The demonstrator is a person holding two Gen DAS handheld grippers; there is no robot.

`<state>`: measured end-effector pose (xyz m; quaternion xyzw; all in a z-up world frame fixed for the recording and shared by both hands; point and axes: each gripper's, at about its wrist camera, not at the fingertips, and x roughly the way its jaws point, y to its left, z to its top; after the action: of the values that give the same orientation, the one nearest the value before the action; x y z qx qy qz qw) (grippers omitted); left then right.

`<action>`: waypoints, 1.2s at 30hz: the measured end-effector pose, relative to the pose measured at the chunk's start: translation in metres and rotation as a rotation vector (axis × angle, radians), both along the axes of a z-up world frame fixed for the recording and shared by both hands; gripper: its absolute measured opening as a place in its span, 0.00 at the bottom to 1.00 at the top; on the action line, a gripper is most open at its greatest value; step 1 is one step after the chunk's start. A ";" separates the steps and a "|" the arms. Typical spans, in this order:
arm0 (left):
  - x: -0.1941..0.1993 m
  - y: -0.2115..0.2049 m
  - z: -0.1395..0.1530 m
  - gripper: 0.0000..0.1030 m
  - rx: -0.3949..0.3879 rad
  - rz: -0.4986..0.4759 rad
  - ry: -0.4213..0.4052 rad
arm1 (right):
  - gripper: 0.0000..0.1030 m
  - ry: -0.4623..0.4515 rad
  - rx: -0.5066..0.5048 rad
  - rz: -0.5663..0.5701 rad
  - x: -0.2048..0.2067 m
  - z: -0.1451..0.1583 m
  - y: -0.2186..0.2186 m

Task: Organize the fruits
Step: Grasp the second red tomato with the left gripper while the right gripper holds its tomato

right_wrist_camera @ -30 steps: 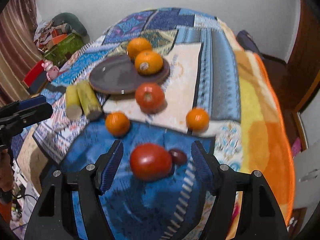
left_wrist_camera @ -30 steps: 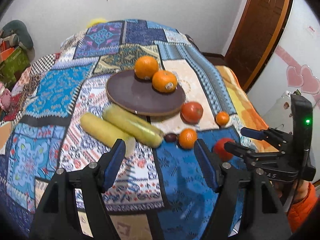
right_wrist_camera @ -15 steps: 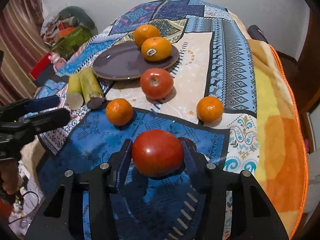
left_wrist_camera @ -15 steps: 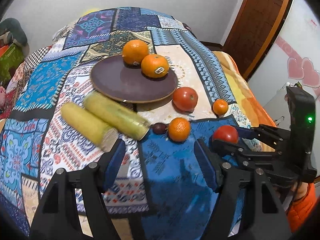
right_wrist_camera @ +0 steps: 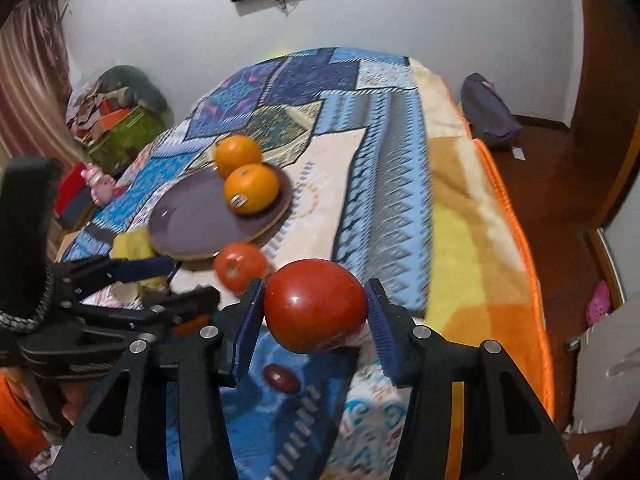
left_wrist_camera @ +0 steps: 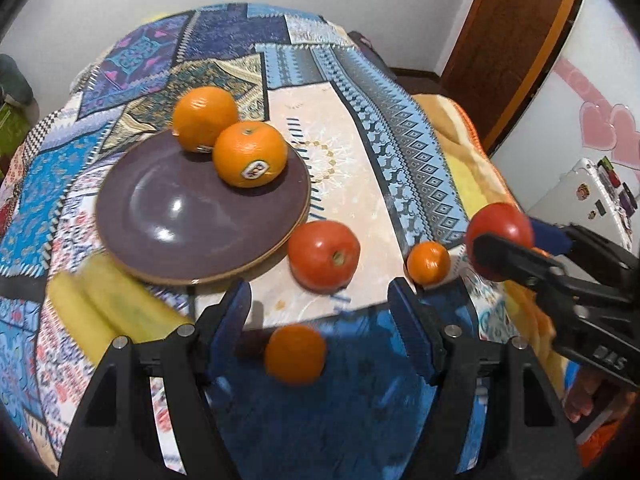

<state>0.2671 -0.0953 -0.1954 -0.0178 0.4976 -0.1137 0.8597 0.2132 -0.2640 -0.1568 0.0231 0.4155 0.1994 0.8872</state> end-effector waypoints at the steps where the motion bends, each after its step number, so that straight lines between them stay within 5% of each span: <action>1: 0.006 -0.004 -0.004 0.69 0.002 -0.001 0.011 | 0.46 -0.001 0.003 -0.004 0.003 -0.001 -0.002; 6: 0.026 -0.015 -0.022 0.64 0.018 0.025 0.053 | 0.46 0.005 0.009 -0.002 0.011 -0.005 -0.004; 10: 0.034 -0.015 -0.035 0.47 0.001 0.050 0.093 | 0.46 0.012 0.018 0.004 0.011 -0.009 -0.003; 17: 0.031 -0.011 -0.033 0.45 -0.034 0.047 0.080 | 0.46 0.029 0.017 0.009 0.011 -0.013 -0.003; 36: -0.007 0.057 0.056 0.44 -0.043 0.046 -0.132 | 0.46 -0.058 -0.010 0.076 0.018 0.026 0.052</action>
<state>0.2600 -0.0381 -0.1397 -0.0401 0.4369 -0.1056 0.8924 0.2313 -0.2121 -0.1310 -0.0028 0.3910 0.2315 0.8908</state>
